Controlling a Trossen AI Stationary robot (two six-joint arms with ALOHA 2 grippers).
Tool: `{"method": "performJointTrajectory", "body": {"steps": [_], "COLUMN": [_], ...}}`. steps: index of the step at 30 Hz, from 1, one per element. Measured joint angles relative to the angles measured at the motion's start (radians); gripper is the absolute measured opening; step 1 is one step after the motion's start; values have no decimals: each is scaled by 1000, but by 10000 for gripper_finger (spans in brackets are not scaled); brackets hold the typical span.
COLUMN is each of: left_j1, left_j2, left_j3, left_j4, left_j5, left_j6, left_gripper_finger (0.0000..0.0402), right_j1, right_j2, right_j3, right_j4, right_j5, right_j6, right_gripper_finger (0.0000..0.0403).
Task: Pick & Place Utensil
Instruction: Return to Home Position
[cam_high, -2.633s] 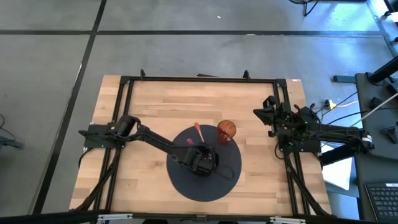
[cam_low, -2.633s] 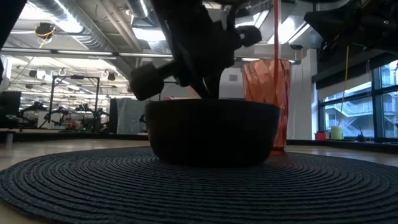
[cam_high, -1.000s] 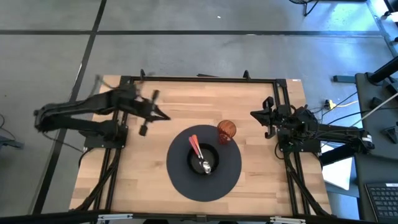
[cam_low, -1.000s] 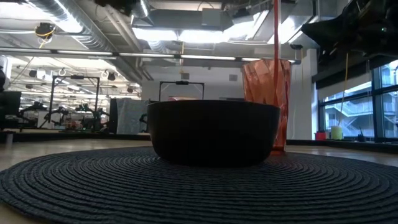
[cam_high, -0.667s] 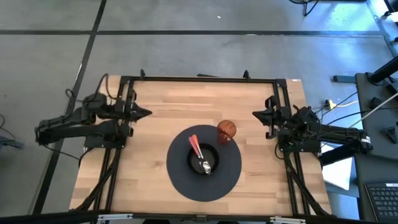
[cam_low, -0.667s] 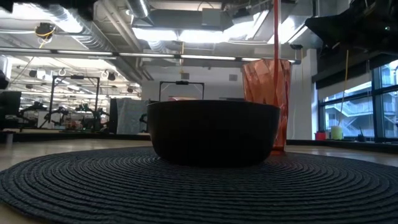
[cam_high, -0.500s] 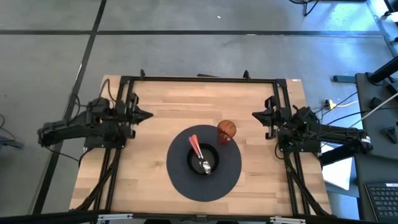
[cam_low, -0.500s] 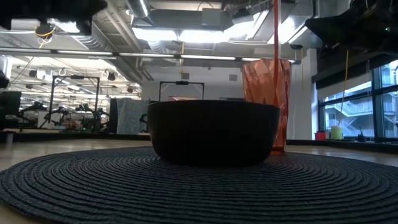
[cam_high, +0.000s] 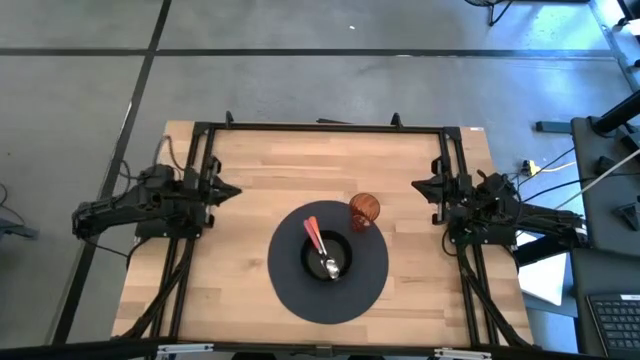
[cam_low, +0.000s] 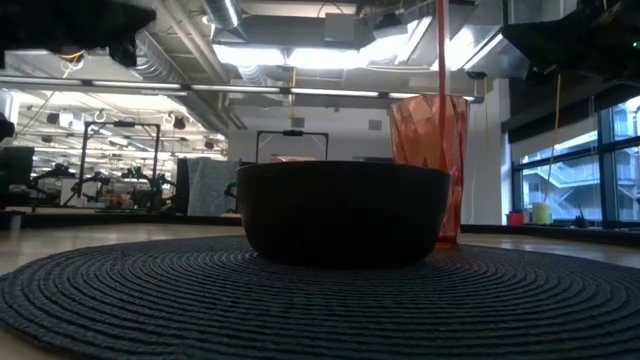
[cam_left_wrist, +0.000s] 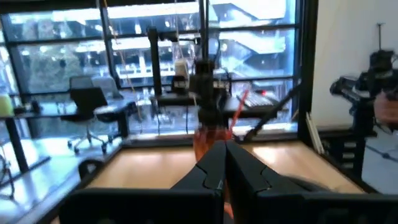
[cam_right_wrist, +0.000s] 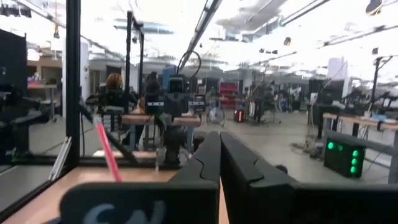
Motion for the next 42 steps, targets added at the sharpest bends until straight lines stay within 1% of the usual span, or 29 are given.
{"method": "performJointTrajectory", "body": {"steps": [5, 7, 9, 10, 13, 16, 18, 20, 24, 27, 31, 34, 38, 42], "left_j1": [-16, -19, -20, -19, -19, -25, -43, -69, -127, -177, -224, -235, -236, -235], "left_j2": [-1, -11, -21, -23, -23, -23, -23, -23, -23, -23, -23, -23, -23, -23], "left_j3": [-153, -194, -212, -215, -205, -192, -198, -215, -215, -215, -215, -215, -215, -215], "left_j4": [198, 209, 215, 216, 212, 215, 204, 182, 114, 118, 123, 131, 125, 150], "left_j5": [12, 29, 41, 41, 62, 128, 134, 106, 9, -25, -96, -135, -150, -201], "left_j6": [10, 15, 21, 19, 0, -13, -6, 18, 54, 87, 152, 167, 168, 195], "left_gripper_finger": [1, 3, 3, 3, 3, 3, 3, 2, 2, 2, 2, 1, 1, 1], "right_j1": [0, 0, 0, -1, -9, -17, -21, -26, -27, -27, -27, -27, -27, -27], "right_j2": [12, 13, 9, 8, 8, 8, 8, 8, 8, 8, 9, 9, 8, 8], "right_j3": [-2, -27, -62, -69, -66, -66, -66, -66, -66, -66, -66, -66, -66, -66], "right_j4": [-9, 47, 126, 131, 106, 96, 96, 96, 93, 85, 79, 79, 79, 79], "right_j5": [-26, -27, -30, -32, -31, -44, -64, -87, -94, -94, -94, -94, -94, -93], "right_j6": [-3, 0, 1, -2, 5, 5, 3, 1, 1, -3, -3, -2, -6, -6], "right_gripper_finger": [1, 1, 1, 1, 0, 0, 0, 0, 0, 0, 3, 2, 1, 1]}}
